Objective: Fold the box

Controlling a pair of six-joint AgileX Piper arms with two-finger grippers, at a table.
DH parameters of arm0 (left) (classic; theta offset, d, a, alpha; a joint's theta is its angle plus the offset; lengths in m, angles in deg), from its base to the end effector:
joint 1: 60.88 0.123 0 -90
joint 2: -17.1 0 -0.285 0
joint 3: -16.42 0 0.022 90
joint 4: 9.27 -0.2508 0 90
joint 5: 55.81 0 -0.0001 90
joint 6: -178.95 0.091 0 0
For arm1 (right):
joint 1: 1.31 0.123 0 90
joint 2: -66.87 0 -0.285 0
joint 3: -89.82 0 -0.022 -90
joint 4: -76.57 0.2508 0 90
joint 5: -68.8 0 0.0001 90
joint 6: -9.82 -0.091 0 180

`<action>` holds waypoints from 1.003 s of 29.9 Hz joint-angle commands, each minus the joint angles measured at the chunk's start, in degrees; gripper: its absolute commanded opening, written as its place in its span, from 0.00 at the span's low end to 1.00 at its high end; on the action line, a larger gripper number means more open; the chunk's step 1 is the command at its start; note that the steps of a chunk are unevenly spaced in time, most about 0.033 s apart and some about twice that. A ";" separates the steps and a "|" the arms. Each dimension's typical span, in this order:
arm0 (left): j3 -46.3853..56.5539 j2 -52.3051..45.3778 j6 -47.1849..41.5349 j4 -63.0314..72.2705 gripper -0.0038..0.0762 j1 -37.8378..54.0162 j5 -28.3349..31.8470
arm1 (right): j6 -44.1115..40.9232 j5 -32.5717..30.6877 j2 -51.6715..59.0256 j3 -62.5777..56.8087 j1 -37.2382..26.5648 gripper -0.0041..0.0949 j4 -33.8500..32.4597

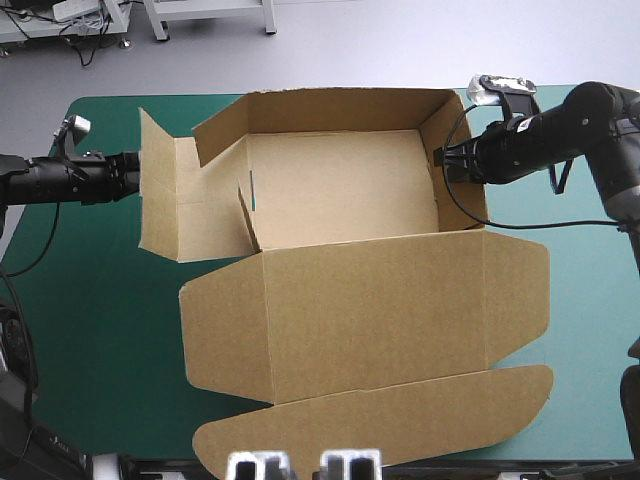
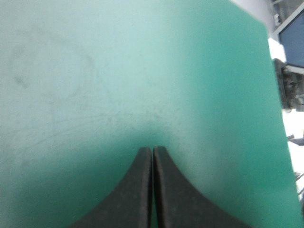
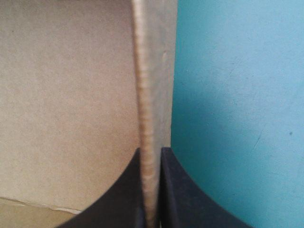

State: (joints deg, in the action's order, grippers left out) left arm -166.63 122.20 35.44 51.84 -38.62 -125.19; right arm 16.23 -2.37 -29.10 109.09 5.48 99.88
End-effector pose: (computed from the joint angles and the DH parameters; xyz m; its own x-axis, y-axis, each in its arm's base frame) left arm 0.3492 0.0623 0.3204 -0.8230 -0.2943 -0.4859 0.1707 0.6877 -0.7056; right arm 0.3091 0.0711 0.4153 -0.8344 -0.0748 -0.5460 -0.2940 0.8984 0.3262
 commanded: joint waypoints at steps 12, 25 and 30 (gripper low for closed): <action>-1.51 -8.59 0.80 13.00 0.04 -7.50 -4.70 | -0.77 8.07 3.20 1.37 -0.61 0.02 4.71; -1.51 -15.98 -0.37 11.99 0.04 -8.53 -4.46 | 2.39 14.73 2.95 1.37 0.48 0.03 3.96; -1.51 -17.22 -1.06 11.88 0.04 -12.47 -4.38 | 2.55 16.79 2.06 1.37 3.44 0.03 -0.47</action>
State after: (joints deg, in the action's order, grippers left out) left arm -166.63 107.63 35.30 59.32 -48.91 -125.47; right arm 18.63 10.16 -28.61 109.09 7.69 98.86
